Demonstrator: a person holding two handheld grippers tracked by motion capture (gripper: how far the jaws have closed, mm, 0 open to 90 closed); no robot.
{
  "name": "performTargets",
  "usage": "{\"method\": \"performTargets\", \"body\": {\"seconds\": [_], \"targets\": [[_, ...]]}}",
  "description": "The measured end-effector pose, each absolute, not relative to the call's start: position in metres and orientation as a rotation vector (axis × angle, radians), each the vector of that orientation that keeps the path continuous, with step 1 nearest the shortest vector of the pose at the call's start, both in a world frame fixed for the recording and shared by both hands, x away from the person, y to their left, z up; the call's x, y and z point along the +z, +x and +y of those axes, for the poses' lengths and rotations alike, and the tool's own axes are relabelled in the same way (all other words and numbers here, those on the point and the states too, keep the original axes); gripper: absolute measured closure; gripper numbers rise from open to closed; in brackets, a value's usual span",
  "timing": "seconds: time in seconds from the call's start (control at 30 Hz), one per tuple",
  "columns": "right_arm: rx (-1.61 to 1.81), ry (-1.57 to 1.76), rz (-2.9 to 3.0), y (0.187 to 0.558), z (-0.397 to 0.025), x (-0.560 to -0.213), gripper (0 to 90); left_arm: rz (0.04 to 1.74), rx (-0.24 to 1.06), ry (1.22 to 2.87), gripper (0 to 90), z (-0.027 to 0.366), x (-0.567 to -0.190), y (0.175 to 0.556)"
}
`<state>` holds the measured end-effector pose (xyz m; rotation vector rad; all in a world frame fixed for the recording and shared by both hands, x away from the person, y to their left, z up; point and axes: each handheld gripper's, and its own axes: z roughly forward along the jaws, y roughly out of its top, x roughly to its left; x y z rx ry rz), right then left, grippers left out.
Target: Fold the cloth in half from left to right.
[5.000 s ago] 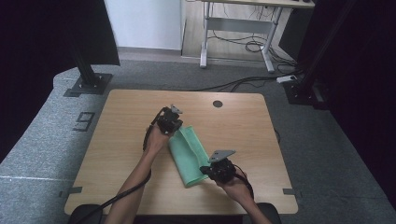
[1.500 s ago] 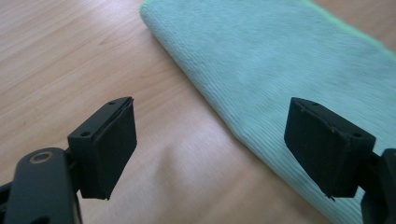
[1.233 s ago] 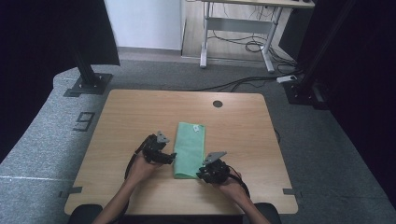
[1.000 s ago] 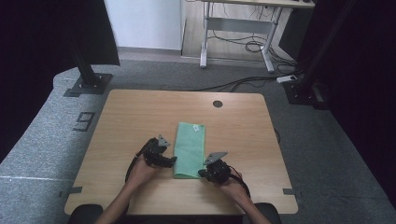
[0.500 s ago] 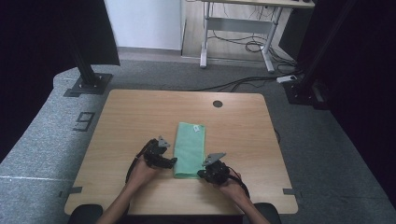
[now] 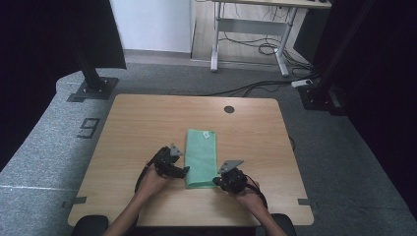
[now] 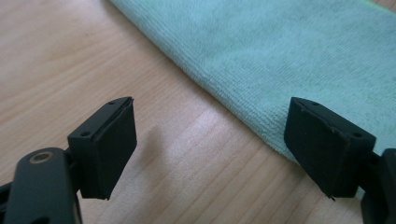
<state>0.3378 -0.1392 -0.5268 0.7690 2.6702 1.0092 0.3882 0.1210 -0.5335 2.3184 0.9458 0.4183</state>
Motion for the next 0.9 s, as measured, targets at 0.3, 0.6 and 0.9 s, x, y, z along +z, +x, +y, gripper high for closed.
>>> {"method": "performTargets", "body": {"seconds": [0.3, 0.6, 0.9], "targets": [[0.999, 0.779, 2.695, 0.337, -0.141, -0.533, 86.6, 0.907, 0.441, 2.323, 16.9, 0.117, -0.531, 0.382], [1.014, 0.784, 2.706, 0.336, -0.143, -0.53, 74.5, 0.832, 0.389, 2.376, 15.4, 0.111, -0.528, 0.358], [1.076, 0.943, 2.58, 0.347, -0.155, -0.529, 46.4, 0.849, 0.371, 2.352, 15.4, 0.118, -0.53, 0.345]]}}
